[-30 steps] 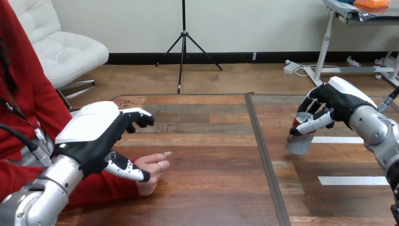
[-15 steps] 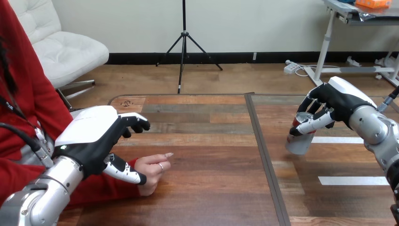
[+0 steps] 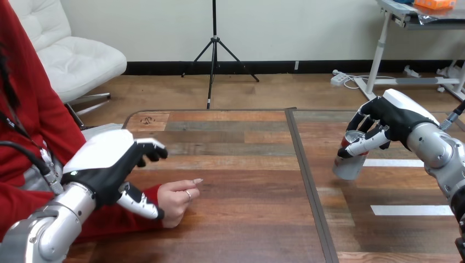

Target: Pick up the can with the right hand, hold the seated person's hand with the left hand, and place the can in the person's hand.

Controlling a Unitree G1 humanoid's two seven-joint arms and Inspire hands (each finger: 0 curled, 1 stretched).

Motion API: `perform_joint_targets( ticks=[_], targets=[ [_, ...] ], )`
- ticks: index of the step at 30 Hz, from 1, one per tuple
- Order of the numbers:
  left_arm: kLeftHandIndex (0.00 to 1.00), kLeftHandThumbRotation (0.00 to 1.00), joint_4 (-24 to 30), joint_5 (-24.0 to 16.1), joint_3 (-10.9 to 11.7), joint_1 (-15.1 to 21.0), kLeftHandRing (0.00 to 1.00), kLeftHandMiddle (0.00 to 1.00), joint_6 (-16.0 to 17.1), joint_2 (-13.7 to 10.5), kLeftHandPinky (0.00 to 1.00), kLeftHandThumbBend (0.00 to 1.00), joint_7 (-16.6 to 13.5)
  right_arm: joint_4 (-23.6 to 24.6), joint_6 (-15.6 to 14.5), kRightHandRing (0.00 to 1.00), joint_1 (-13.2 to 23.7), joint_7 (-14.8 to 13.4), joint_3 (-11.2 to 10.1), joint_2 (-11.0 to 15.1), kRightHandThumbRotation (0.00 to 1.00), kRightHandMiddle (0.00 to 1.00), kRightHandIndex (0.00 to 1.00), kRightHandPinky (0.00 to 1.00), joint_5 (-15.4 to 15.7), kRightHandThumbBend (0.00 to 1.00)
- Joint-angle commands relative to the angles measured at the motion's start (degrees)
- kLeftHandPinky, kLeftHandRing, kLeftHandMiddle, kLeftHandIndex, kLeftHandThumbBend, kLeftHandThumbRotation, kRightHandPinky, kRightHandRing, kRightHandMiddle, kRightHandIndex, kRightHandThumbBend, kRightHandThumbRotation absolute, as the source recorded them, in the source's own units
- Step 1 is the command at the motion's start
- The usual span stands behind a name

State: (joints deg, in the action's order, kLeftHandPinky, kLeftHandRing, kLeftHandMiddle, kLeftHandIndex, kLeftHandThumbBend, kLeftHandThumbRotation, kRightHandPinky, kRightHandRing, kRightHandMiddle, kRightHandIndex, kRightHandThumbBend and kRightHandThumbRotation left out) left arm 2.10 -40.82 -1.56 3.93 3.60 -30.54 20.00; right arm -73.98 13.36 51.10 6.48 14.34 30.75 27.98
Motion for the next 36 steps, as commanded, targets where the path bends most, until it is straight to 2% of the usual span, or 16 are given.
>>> perform_joint_targets(
  ticks=[1, 4, 18, 21, 30, 36],
  targets=[
    [0.77, 0.14, -2.1, -0.5, -1.9, 6.0, 0.76, 0.78, -2.2, -2.4, 0.66, 1.0, 2.3, 4.0, 1.5, 0.39, 9.5, -0.9, -1.0, 2.7, 0.0, 0.45, 0.49, 0.35, -0.7, 0.66],
    [0.79, 0.15, -2.1, -0.3, -2.3, 6.4, 0.78, 0.8, -3.3, -2.4, 0.7, 0.99, 3.7, 4.0, 1.6, 0.39, 9.5, -0.9, -1.0, 2.7, 0.0, 0.45, 0.49, 0.35, -0.7, 0.66],
    [0.79, 0.13, -6.3, -1.1, -4.7, 8.5, 0.79, 0.81, -3.1, -3.1, 0.72, 1.0, 3.7, 4.2, 1.3, 0.39, 9.5, -0.9, -1.0, 2.7, 0.0, 0.45, 0.5, 0.36, -0.6, 0.65],
    [0.79, 0.13, -6.5, -1.2, -5.1, 8.9, 0.79, 0.81, -4.6, -3.0, 0.72, 0.99, 5.0, 4.3, 1.1, 0.39, 9.6, -0.9, -0.9, 2.8, 0.0, 0.45, 0.5, 0.36, -0.5, 0.65],
    [0.8, 0.14, -7.9, -0.7, -6.1, 10.0, 0.8, 0.82, -6.1, -3.0, 0.73, 0.99, 6.3, 4.2, 0.7, 0.4, 9.7, -0.7, -1.2, 2.8, 0.0, 0.46, 0.51, 0.37, -0.8, 0.64],
    [0.8, 0.15, -9.1, -1.6, -7.3, 10.6, 0.8, 0.82, -6.5, -3.2, 0.73, 0.98, 6.0, 4.1, 1.7, 0.4, 9.5, -0.8, -1.4, 2.9, 0.0, 0.46, 0.5, 0.36, -1.1, 0.65]
  ],
)
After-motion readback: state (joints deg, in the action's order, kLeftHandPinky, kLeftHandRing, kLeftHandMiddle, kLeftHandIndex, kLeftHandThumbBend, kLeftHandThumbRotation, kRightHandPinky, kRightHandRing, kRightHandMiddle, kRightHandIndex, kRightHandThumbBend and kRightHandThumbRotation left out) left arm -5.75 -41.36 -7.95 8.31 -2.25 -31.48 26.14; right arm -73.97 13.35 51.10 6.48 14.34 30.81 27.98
